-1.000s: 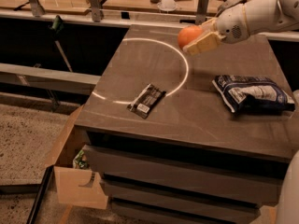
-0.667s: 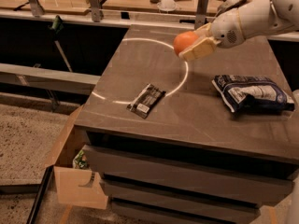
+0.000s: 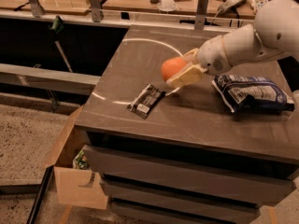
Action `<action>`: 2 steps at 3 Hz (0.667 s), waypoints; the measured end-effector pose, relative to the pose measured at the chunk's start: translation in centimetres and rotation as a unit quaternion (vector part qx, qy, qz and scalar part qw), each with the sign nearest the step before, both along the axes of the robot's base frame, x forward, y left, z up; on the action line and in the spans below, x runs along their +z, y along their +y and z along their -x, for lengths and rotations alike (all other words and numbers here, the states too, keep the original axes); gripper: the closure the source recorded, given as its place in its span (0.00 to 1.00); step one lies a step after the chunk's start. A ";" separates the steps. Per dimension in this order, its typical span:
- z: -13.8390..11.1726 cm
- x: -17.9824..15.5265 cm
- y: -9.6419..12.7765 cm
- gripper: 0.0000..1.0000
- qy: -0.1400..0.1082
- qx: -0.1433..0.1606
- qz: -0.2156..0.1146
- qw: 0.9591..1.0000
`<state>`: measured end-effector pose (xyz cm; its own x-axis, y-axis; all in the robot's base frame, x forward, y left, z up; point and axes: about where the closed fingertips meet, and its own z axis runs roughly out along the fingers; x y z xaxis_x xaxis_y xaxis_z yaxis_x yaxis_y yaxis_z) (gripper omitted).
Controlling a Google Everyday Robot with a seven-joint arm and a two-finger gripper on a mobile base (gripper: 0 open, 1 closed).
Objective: Move orange near rxbar chocolate
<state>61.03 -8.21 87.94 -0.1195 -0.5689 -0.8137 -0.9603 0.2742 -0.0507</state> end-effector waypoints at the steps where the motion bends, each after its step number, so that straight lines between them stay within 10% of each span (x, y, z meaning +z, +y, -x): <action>1: 1.1 -1.7 1.2 1.00 0.014 0.005 -0.004 1.000; 2: 1.9 -3.2 2.5 0.74 0.035 0.017 -0.012 0.999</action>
Offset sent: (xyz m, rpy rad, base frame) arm -0.0260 0.0324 -0.0403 0.0364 0.0996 0.0532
